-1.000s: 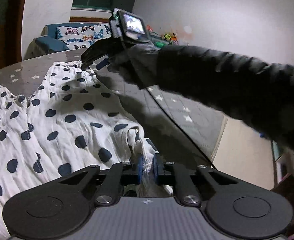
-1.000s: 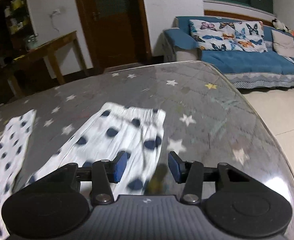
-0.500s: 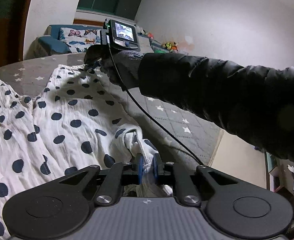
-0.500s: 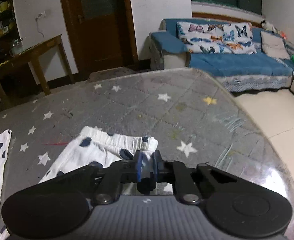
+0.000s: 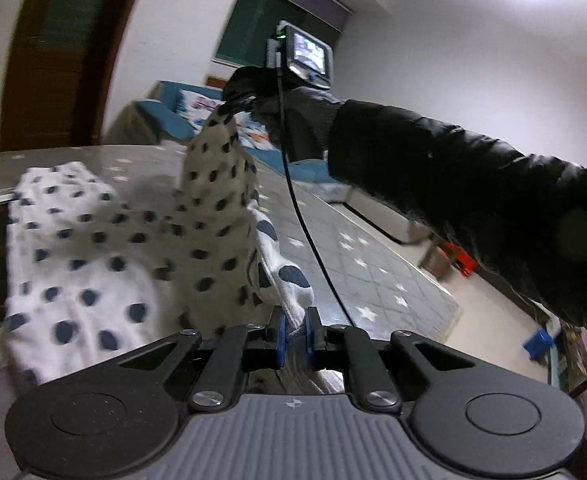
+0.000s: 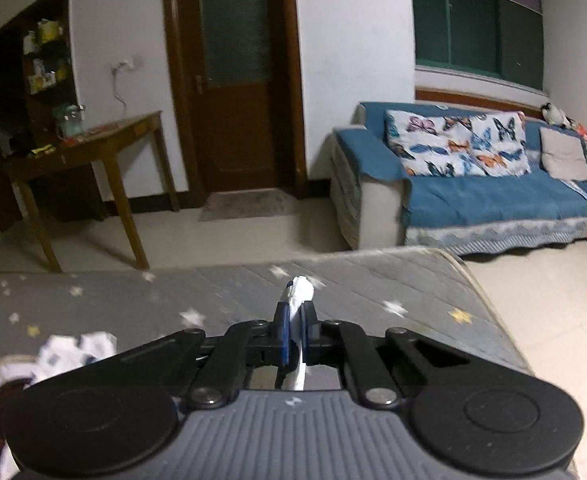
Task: Fold clothes
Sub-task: 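Grasp the waistband with the right gripper while the left gripper holds the cuff, then lift the waistband with the right gripper and fold one leg onto the other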
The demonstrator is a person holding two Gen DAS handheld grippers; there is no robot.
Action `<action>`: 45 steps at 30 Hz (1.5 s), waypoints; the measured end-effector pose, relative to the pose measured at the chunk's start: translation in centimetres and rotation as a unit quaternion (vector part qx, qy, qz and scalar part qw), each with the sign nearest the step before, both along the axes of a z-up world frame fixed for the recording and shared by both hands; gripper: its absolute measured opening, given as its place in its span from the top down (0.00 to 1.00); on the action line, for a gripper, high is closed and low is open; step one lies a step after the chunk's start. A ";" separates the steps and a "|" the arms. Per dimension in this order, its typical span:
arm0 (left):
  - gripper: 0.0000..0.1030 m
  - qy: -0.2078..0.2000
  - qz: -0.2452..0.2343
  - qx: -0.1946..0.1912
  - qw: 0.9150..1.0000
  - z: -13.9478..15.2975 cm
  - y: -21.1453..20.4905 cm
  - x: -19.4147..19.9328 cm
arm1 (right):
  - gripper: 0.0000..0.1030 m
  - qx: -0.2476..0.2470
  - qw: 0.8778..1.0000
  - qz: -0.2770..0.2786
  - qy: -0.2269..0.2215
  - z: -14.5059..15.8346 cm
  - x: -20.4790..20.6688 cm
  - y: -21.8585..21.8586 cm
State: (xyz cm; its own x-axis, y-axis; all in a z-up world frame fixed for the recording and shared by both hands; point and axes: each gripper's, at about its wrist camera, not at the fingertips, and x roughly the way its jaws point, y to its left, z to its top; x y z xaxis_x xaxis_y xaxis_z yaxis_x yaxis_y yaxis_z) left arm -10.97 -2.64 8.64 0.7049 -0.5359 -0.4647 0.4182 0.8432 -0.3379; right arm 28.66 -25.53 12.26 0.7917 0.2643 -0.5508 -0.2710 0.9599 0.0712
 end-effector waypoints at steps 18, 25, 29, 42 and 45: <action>0.90 0.022 0.119 -0.043 0.992 -0.5 8.8 -4.1 | 0.96 -0.051 0.992 0.112 0.002 -1.8 -1.3 22.2; 0.90 0.045 0.134 -0.045 0.989 -1.6 10.1 -4.7 | 0.96 -0.075 0.982 0.170 0.024 -4.9 -3.3 29.2; 0.89 0.052 0.136 -0.043 0.988 -1.8 10.2 -4.9 | 0.91 -0.057 0.977 0.202 0.049 -6.0 -4.3 30.2; 0.76 0.061 0.136 -0.028 0.988 -2.6 9.5 -4.6 | 0.73 -0.108 0.963 0.247 0.031 -3.0 -8.8 23.4; 0.75 0.066 0.144 -0.031 0.987 -2.7 9.6 -4.5 | 0.71 -0.123 0.957 0.259 0.034 -3.2 -11.1 20.6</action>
